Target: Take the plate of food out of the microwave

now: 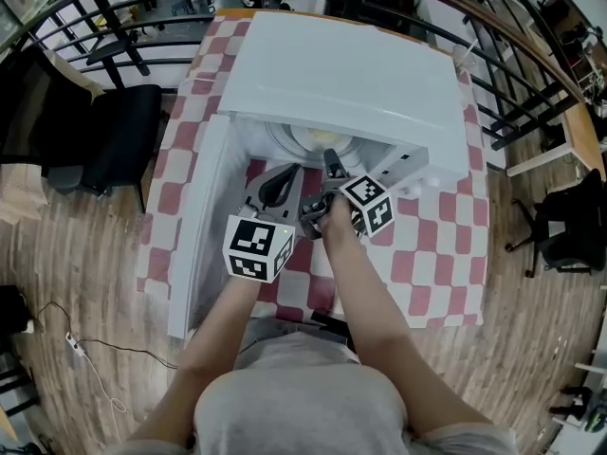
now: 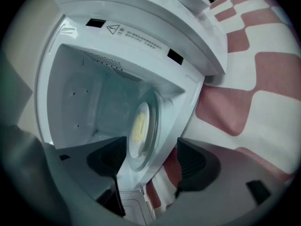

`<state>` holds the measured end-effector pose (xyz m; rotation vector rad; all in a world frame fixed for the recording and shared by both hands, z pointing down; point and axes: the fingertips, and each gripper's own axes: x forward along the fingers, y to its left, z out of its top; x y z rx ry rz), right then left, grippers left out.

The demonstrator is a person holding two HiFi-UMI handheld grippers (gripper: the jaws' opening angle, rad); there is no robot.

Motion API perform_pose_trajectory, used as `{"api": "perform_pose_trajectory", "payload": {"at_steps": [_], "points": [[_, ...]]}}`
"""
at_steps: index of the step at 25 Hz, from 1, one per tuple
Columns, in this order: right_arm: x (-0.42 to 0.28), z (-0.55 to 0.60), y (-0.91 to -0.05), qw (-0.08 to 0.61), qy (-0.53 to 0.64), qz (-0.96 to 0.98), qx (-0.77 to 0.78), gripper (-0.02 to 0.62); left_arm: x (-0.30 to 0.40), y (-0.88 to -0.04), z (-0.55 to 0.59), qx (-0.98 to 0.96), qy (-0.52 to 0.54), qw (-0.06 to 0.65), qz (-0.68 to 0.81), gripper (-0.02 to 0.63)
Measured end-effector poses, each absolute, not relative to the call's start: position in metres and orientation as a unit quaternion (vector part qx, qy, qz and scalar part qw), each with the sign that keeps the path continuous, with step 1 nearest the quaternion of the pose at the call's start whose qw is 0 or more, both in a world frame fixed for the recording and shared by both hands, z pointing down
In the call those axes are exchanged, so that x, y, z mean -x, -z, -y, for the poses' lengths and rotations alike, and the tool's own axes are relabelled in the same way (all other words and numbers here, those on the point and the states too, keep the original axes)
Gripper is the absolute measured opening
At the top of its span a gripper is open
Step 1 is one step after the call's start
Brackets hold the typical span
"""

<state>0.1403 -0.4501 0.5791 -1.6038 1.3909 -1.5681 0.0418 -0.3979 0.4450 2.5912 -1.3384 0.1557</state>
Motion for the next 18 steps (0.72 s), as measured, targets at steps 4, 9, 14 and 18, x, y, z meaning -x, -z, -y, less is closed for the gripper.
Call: {"api": "perform_pose_trajectory", "payload": {"at_steps": [4, 9, 14, 18], "points": [[-0.139, 0.457, -0.589, 0.263, 0.591, -0.485, 0.589, 0.331, -0.039, -0.445, 0.398, -0.881, -0.046, 0.118, 0.456, 0.004], [-0.139, 0.464, -0.599, 0.273, 0.607, -0.453, 0.593, 0.331, -0.035, -0.446, 0.400, -0.878, -0.043, 0.123, 0.461, 0.003], [-0.140, 0.471, -0.607, 0.267, 0.618, -0.426, 0.604, 0.331, -0.033, -0.449, 0.403, -0.875, -0.044, 0.126, 0.464, 0.003], [-0.140, 0.471, -0.612, 0.250, 0.621, -0.415, 0.616, 0.330, -0.031, -0.449, 0.403, -0.874, -0.045, 0.126, 0.467, 0.003]]}}
